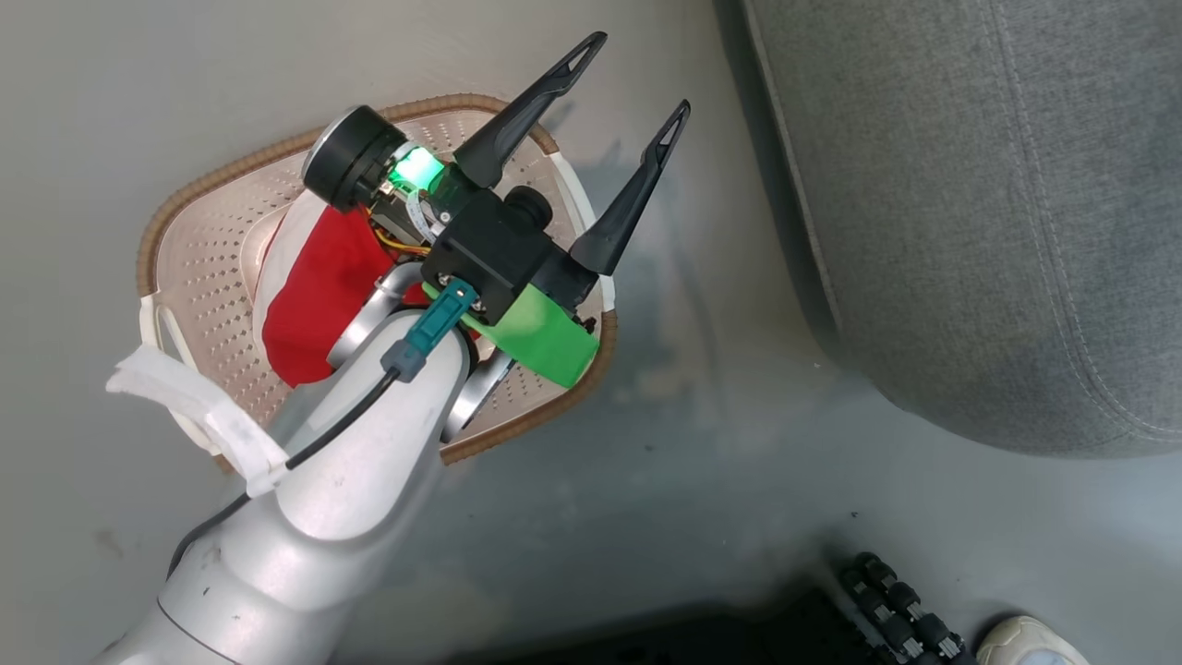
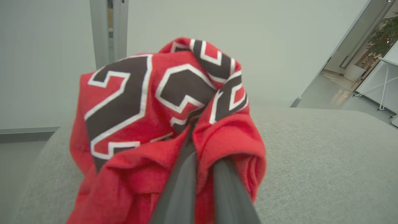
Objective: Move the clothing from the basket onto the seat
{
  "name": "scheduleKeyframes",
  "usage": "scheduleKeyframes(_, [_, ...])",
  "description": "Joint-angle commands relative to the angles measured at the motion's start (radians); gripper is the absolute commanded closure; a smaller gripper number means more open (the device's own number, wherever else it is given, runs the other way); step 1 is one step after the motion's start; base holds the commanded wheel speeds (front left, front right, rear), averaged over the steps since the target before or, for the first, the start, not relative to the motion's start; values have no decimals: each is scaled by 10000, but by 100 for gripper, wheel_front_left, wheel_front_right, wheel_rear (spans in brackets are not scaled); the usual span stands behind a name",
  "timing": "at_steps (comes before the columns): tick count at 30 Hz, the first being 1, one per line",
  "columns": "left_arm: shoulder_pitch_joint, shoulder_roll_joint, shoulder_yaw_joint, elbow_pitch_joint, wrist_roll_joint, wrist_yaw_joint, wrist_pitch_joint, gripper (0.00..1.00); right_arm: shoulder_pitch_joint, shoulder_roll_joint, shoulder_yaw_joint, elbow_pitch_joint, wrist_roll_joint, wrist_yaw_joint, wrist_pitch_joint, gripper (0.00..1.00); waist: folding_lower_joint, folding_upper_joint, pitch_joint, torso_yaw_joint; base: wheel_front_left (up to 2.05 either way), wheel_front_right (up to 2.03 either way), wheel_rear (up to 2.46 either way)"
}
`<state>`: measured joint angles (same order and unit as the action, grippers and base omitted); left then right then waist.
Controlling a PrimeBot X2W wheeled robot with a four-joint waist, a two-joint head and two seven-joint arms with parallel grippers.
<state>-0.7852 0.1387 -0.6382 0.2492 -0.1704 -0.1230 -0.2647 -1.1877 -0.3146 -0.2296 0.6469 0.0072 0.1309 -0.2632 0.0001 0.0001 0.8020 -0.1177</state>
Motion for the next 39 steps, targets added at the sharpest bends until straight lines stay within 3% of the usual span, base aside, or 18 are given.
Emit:
scheduleKeyframes(1, [-163,-2,66,-21,47,-28,5,0,196,18,4,49,-85,-3,-24,100,-1,-1,37,63,0,0,0])
scheduleKeyframes(4, [-162,-38,143,-25,21,-12,5,0,437,137,-110,201,21,-3,-22,100,-1,-1,-27,103,0,0,0])
scheduleKeyframes(5, [-134,-59,170,-36,3,-8,5,0,500,138,-139,192,22,-3,-22,95,-1,-1,-86,118,0,0,0])
scheduleKeyframes(6, [-107,-70,188,-44,3,-2,5,0,545,165,-178,91,34,-3,-24,40,-1,-1,-136,127,0,0,0])
scheduleKeyframes(7, [-52,-75,225,-45,0,10,5,0,656,240,-190,-7,71,-3,-22,0,-1,-1,-231,132,0,0,0])
scheduleKeyframes(26, [1906,-334,1191,57,-267,214,5,0,5074,769,391,-2277,846,-5,-24,0,-1,-1,-3569,139,0,0,0])
scheduleKeyframes(39, [3799,-289,3126,-97,-528,606,5,0,7030,1428,1749,-3608,1364,-5,-22,0,-1,-1,-5443,1176,0,0,0])
